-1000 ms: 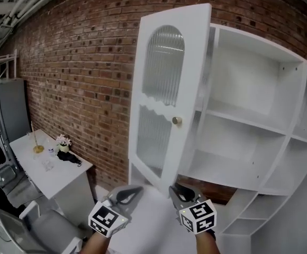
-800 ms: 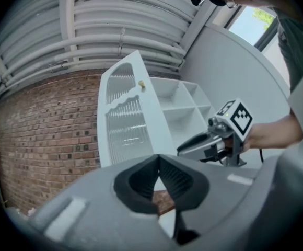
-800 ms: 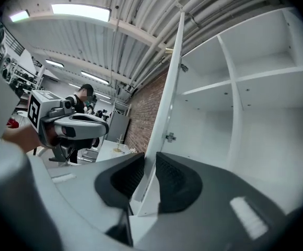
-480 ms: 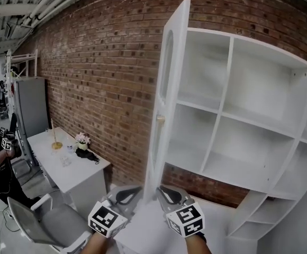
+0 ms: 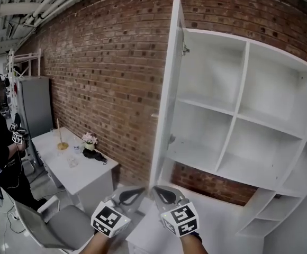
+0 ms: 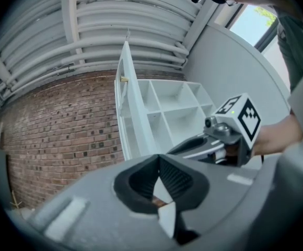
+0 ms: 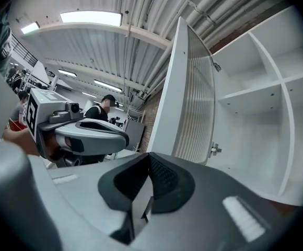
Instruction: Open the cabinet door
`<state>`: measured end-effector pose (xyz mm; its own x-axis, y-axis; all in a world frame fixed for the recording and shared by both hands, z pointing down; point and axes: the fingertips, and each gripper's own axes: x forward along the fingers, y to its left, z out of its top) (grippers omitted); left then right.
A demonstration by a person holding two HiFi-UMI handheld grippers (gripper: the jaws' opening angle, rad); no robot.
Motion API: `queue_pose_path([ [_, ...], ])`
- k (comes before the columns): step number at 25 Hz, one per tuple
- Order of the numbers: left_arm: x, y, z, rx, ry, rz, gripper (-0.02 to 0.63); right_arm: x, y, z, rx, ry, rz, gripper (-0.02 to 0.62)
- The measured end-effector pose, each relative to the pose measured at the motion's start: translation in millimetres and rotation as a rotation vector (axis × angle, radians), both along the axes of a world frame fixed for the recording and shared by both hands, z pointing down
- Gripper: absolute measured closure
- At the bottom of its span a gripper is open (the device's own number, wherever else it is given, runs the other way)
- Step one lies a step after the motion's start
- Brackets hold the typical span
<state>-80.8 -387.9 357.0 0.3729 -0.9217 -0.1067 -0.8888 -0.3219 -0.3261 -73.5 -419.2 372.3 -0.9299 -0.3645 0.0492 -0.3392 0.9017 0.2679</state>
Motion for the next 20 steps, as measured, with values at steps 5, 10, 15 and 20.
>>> queue_pose_path([
  [5, -20.9, 10.9, -1.7, 0.006, 0.009, -0.004, 0.604, -16.7, 5.9, 5.6, -0.005, 0.015, 0.013, 0.591],
  [10, -37.8, 19.8, -5.1, 0.014, 0.028, -0.020, 0.604, -17.4, 12.5, 6.7, 0.004, 0.024, 0.037, 0.592],
  [15, -53.2, 31.3, -2.1, 0.021, 0.025, -0.020, 0.604, -16.9, 19.4, 4.5, 0.001, -0.005, 0.086, 0.592],
  [20, -45.3, 26.3, -3.9, 0.015, 0.023, -0.022, 0.604, -0.2, 11.4, -2.6, -0.018, -0.032, 0.115, 0.592],
])
